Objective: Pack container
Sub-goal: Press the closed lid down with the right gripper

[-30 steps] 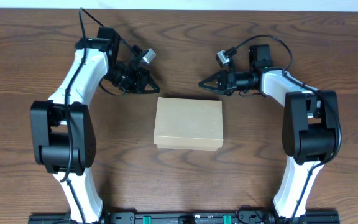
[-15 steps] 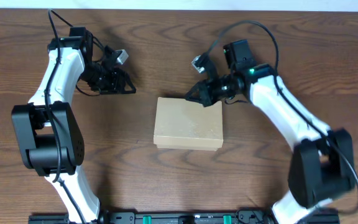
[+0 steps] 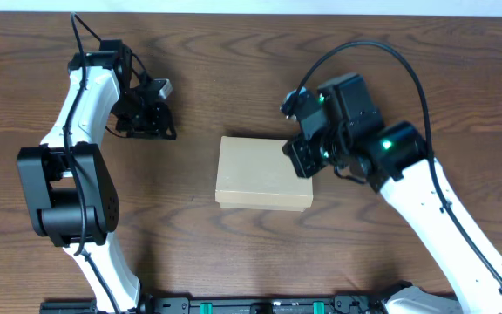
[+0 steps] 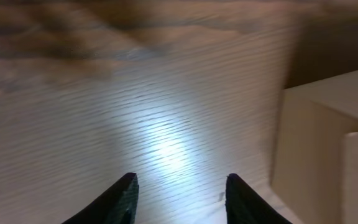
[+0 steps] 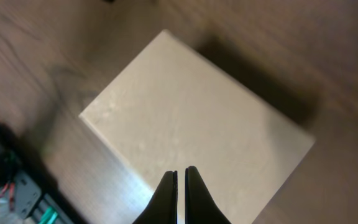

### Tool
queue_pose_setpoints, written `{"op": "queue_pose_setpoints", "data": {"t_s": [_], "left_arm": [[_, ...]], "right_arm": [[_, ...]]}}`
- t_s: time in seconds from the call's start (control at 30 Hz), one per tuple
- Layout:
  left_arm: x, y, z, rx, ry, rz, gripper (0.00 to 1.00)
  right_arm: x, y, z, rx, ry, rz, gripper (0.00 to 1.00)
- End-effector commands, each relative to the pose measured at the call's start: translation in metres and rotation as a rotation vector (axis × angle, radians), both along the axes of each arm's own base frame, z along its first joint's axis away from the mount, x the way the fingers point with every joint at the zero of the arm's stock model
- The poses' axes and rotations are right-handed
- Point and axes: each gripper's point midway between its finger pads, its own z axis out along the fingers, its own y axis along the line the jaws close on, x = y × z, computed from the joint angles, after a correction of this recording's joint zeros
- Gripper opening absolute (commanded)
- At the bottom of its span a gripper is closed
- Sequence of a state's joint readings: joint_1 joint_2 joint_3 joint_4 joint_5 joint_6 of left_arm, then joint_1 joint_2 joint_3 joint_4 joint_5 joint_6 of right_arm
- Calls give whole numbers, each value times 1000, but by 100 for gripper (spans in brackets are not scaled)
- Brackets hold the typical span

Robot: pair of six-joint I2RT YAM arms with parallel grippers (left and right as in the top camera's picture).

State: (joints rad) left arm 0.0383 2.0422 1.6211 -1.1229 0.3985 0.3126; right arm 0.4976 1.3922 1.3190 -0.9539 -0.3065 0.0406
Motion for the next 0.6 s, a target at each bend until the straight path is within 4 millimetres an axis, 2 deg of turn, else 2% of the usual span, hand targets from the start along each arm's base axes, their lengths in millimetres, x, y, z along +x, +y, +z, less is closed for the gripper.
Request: {"op": "queue_pose_setpoints", "data": {"t_s": [0.0, 0.07, 0.27, 0.4, 0.57], "left_arm": [[1, 22, 2, 135, 7, 43, 38], [-3, 31, 0, 187, 23, 53, 31], [-9, 51, -2, 347, 54, 96, 23], [-17, 52, -4, 394, 88, 117, 20], [-34, 39, -14, 399, 133, 90, 16]], "right_arm": [[-14, 1, -6, -26, 86, -118, 1], [-23, 2, -13, -43, 140, -149, 1], [-38, 6, -22, -70, 208, -165, 1], [-43, 10, -23, -72, 226, -170, 1], [-54, 20, -30, -99, 249, -144, 1]]}}
